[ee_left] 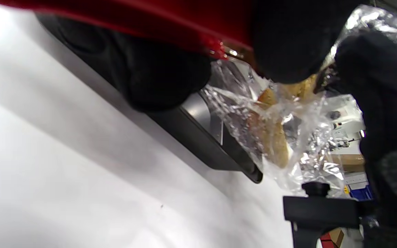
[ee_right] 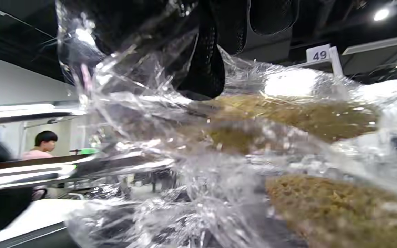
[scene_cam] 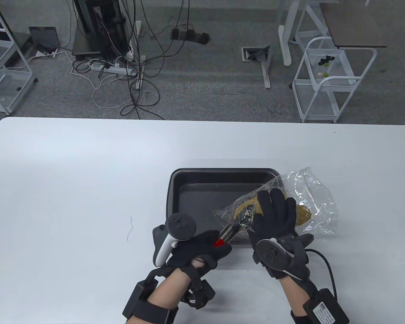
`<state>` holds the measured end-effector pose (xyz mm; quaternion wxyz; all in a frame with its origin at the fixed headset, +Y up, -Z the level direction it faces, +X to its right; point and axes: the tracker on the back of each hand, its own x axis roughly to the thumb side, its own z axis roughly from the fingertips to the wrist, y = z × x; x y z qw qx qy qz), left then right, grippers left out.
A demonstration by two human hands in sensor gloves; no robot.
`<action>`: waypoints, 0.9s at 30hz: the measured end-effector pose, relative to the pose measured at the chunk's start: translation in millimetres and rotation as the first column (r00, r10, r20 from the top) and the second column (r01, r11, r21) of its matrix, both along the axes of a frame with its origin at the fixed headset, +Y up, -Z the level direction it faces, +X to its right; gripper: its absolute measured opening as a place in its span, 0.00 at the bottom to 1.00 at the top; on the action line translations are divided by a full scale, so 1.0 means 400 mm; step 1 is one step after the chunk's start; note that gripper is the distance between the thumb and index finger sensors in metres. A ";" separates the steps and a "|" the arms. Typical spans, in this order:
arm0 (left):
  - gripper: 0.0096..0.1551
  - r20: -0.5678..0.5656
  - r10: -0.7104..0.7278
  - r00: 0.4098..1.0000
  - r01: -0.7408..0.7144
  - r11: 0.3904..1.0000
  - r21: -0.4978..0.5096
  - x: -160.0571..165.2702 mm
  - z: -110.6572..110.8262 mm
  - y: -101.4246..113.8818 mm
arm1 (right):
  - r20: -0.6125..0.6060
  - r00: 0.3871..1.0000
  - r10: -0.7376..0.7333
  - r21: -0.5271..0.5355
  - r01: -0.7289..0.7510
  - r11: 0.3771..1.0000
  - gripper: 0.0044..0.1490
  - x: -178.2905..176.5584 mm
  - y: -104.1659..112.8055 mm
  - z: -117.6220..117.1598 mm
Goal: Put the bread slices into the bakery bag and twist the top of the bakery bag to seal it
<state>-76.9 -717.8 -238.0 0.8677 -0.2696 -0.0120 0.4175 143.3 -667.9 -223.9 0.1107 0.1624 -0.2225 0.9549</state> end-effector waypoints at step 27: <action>0.48 0.127 -0.554 0.823 0.488 0.804 0.340 0.148 -0.004 0.148 | -0.398 0.860 -0.321 -0.414 0.144 0.899 0.27 0.045 0.032 -0.027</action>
